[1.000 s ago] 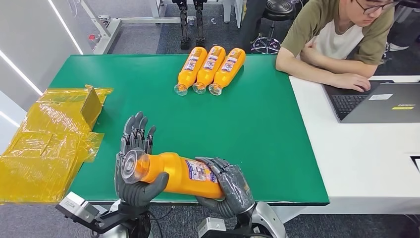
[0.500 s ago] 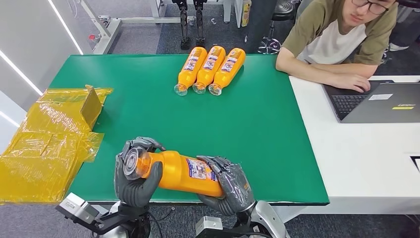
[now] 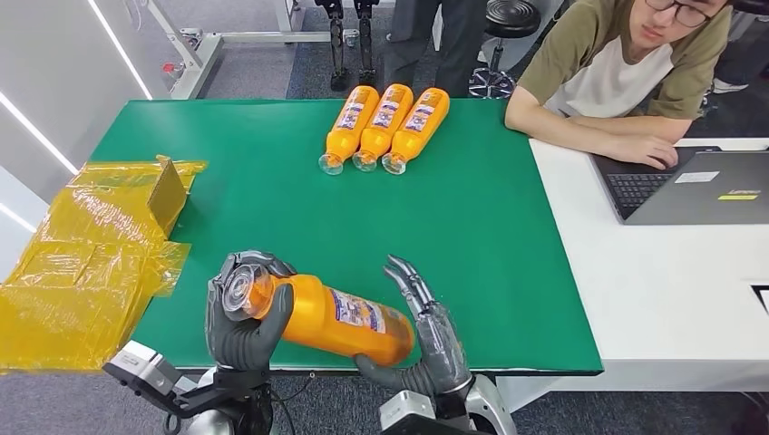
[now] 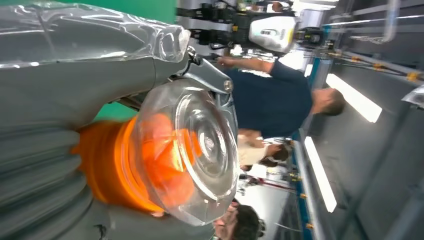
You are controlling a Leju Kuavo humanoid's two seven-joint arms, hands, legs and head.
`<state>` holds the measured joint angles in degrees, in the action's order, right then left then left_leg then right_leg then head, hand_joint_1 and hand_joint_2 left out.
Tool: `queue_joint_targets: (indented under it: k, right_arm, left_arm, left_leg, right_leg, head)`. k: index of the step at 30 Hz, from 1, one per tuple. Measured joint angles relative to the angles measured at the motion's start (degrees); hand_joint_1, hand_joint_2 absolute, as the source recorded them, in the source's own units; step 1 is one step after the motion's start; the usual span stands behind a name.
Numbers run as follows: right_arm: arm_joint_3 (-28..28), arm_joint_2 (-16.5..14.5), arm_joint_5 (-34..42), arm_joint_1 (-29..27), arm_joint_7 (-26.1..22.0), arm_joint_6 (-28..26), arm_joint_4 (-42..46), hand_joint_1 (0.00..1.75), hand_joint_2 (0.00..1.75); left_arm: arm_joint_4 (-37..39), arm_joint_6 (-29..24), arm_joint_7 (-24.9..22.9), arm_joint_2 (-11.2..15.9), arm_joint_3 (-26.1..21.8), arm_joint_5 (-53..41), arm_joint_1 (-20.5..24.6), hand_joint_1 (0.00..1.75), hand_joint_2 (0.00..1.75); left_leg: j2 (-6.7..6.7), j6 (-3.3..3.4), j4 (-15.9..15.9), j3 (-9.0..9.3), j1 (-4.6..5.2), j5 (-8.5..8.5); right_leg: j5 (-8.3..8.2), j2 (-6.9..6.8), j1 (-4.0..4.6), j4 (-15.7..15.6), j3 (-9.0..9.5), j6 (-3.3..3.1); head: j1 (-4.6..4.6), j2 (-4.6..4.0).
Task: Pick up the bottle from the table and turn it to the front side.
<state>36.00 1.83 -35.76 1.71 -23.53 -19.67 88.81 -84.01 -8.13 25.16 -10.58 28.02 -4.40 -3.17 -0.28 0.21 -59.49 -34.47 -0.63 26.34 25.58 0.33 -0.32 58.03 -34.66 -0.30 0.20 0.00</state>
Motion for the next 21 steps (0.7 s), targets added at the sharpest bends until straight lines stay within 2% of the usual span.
queue_joint_targets:
  k: [5,8,10,14,16,19,21]
  right_arm:
    - [-0.25,-0.44,1.70,-0.60,-0.66,-1.35,1.97,0.00,1.75]
    - [-0.26,-0.61,1.98,-1.40,-0.61,-2.70,3.02,0.00,1.75]
    - [-0.27,-0.73,1.50,-2.20,-0.27,-3.88,3.87,0.00,1.75]
    - [-0.33,-1.16,0.68,-3.45,0.25,-4.59,5.26,0.00,1.75]
    - [-0.44,-1.34,0.70,-3.77,0.20,-4.57,5.80,0.00,1.75]
    - [-0.62,-1.52,0.98,-4.01,0.04,-4.49,6.29,0.00,1.75]
    - [-0.68,-1.69,1.65,-4.00,-0.22,-4.37,6.38,0.00,1.75]
  left_arm:
    - [0.15,-1.39,-0.38,0.36,-0.84,-0.70,-0.16,1.75,1.75]
    - [0.52,-6.58,-0.71,0.59,-1.38,-6.54,-0.14,1.75,1.75]
    - [0.61,-12.90,-2.23,0.97,-2.20,-16.54,-0.08,1.75,1.75]
    - [-0.44,-23.63,-9.32,2.60,-5.77,-48.51,0.46,1.75,1.75]
    - [-1.27,-25.38,-12.07,3.57,-8.10,-59.68,0.97,1.75,1.75]
    - [-1.92,-25.41,-14.98,5.19,-10.53,-68.09,1.94,1.75,1.75]
    - [-1.44,-25.06,-17.25,7.51,-11.13,-74.73,3.74,1.75,1.75]
  left_leg:
    - [0.01,0.00,0.00,0.01,0.00,0.00]
    - [0.02,0.00,0.00,0.01,0.00,0.00]
    - [0.02,0.00,0.00,0.01,-0.01,0.00]
    - [0.02,-0.02,0.01,0.02,-0.02,-0.01]
    - [0.02,-0.04,0.02,0.03,-0.02,-0.03]
    - [0.02,-0.06,0.02,0.03,-0.02,-0.05]
    - [-0.01,-0.10,0.02,0.03,-0.02,-0.09]
  right_leg:
    - [0.00,0.01,0.00,0.00,0.00,0.00]
    - [0.00,0.01,0.00,0.00,0.00,0.00]
    - [0.00,0.01,0.01,0.01,0.00,0.00]
    - [0.00,0.02,0.02,0.03,-0.01,-0.01]
    - [0.00,0.02,0.02,0.04,-0.01,-0.01]
    - [0.00,0.02,0.02,0.04,-0.01,-0.01]
    - [-0.01,0.00,0.02,0.04,-0.01,-0.03]
  head:
    - [0.00,0.00]
    - [0.00,0.00]
    - [0.01,0.00]
    - [0.00,0.00]
    - [0.00,0.00]
    - [0.01,0.00]
    - [0.01,0.00]
